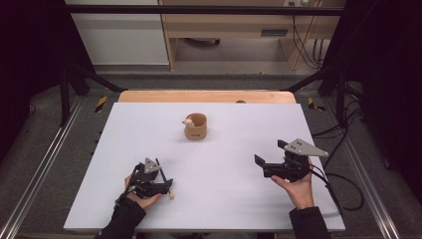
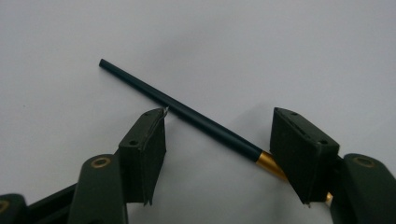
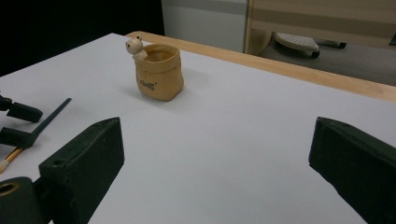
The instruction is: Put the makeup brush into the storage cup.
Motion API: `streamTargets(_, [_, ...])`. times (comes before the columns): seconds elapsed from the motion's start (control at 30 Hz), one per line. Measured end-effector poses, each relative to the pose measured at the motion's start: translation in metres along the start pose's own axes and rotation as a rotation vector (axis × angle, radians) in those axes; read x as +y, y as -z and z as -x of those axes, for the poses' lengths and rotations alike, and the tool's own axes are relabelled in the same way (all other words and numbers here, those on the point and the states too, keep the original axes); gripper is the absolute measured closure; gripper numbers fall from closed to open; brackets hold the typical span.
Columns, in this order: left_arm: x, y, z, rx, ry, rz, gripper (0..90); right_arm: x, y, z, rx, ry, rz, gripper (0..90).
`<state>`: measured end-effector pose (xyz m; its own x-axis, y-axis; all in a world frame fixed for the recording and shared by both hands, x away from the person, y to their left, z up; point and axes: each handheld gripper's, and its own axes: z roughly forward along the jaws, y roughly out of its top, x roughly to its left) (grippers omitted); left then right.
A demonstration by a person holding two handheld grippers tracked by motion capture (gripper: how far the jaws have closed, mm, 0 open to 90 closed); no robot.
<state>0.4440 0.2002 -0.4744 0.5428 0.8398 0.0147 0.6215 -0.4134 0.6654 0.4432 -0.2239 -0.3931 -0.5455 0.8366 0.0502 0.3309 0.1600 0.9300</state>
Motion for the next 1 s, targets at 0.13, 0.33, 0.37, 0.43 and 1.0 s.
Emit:
streamTargets(0.13, [-0.0001, 0.0012, 0.0000, -0.009, -0.010, -0.002, 39.7, 0.0007, 0.0015, 0.0004, 0.002, -0.005, 0.002, 3.7])
streamTargets(0.33, [0.0001, 0.0033, -0.0005, -0.019, -0.030, -0.010, 48.0, 0.0008, 0.0023, 0.0009, 0.006, -0.003, 0.007, 3.8])
streamTargets(0.37, [0.0001, 0.0036, -0.0003, -0.022, -0.030, -0.011, 49.5, 0.0007, 0.0022, 0.0005, 0.005, -0.008, 0.005, 3.8])
streamTargets(0.43, [0.0000, 0.0042, -0.0004, -0.026, -0.033, -0.011, 52.4, 0.0005, 0.0015, 0.0001, 0.006, -0.006, 0.002, 3.8])
streamTargets(1.0, [-0.0008, 0.0063, -0.0022, -0.053, -0.049, -0.017, 66.3, 0.0000, 0.0003, 0.0000, 0.006, -0.006, -0.001, 3.7])
